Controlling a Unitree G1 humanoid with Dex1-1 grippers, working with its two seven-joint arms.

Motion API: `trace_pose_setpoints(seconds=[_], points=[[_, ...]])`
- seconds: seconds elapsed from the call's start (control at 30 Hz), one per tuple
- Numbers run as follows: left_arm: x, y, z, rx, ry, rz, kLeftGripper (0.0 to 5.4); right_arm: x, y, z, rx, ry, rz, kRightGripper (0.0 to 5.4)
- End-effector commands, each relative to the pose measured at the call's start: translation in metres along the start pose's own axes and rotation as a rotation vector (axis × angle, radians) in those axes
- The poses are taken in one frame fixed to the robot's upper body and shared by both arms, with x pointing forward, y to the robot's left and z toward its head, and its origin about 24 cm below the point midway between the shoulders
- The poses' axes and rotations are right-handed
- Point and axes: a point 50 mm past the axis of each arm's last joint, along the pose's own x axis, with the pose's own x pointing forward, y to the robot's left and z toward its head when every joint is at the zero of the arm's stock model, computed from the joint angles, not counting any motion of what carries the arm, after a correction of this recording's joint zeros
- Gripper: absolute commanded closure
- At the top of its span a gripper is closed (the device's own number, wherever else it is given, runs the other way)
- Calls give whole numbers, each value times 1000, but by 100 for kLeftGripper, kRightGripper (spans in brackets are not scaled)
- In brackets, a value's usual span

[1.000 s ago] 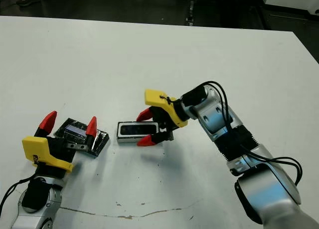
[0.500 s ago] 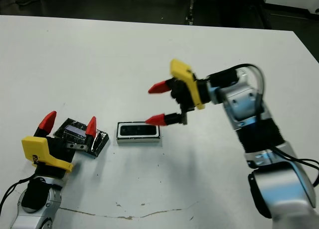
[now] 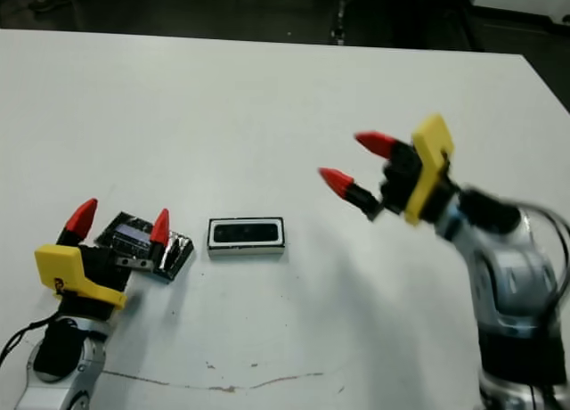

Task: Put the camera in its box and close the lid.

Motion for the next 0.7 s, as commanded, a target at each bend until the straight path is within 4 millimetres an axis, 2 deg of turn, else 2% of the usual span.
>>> trace_pose_setpoints(seconds=[0.03,0.13,0.27,0.5,0.7], points=[[0,3,-2,19,14,-14,0,-18,8,-11,30,-32,-58,206],[1,5,1,25,8,-23,0,-31,21,-23,49,-48,-118,257],[3,8,5,50,-4,-35,0,-39,36,-34,119,-100,-199,320],[9,19,17,91,-34,-57,0,-36,50,-43,192,-148,-249,438],[20,43,38,230,-87,-175,0,-32,53,-47,237,-154,-273,538]])
